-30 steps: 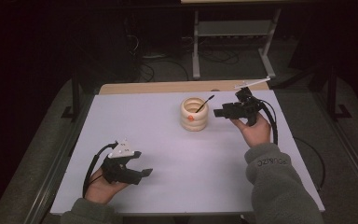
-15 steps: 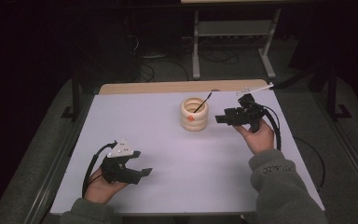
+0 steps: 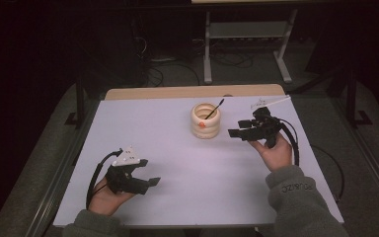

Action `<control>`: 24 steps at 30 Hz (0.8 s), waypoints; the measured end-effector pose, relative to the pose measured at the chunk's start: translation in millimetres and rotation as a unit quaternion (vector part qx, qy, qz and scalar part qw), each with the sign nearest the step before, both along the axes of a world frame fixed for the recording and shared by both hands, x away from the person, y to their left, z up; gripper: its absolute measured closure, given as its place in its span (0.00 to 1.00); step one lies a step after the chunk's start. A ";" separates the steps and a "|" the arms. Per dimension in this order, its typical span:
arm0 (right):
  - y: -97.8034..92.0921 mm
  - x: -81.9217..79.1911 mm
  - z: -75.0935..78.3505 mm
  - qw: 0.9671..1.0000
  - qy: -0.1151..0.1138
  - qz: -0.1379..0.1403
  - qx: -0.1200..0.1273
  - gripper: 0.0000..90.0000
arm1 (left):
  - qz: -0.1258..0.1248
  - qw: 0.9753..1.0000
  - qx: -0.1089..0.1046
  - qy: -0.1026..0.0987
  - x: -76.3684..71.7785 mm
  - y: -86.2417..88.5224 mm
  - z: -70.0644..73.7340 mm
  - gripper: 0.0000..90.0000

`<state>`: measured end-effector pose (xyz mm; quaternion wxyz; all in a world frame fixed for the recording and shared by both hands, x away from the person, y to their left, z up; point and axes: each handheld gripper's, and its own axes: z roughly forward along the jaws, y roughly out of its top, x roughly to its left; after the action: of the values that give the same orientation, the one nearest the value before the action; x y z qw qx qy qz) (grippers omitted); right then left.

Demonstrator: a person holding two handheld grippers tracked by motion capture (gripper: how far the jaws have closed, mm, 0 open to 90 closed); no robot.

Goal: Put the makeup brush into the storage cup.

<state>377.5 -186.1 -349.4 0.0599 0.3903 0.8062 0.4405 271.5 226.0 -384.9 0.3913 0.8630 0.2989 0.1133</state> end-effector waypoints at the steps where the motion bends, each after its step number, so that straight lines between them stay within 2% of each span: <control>1: -0.4 -1.1 -0.8 1.000 0.001 -0.001 0.001 0.41 | 0.000 1.000 0.000 0.000 0.1 0.4 0.0 0.27; 11: -3.6 -12.6 -5.5 1.000 -0.004 -0.001 0.000 0.40 | 0.002 1.000 -0.001 0.000 0.4 2.5 0.8 0.27; 22: -6.9 -26.2 -11.4 1.000 -0.016 0.000 -0.006 0.38 | 0.007 1.000 -0.016 -0.003 0.4 5.4 2.0 0.26; 24: -8.0 -28.9 -12.3 1.000 -0.017 0.000 -0.007 0.37 | 0.006 1.000 -0.013 -0.002 0.7 6.8 2.3 0.26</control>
<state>348.6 -194.0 -361.6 0.0770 0.3825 0.8082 0.4411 272.2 232.8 -382.6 0.4027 0.8557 0.3045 0.1138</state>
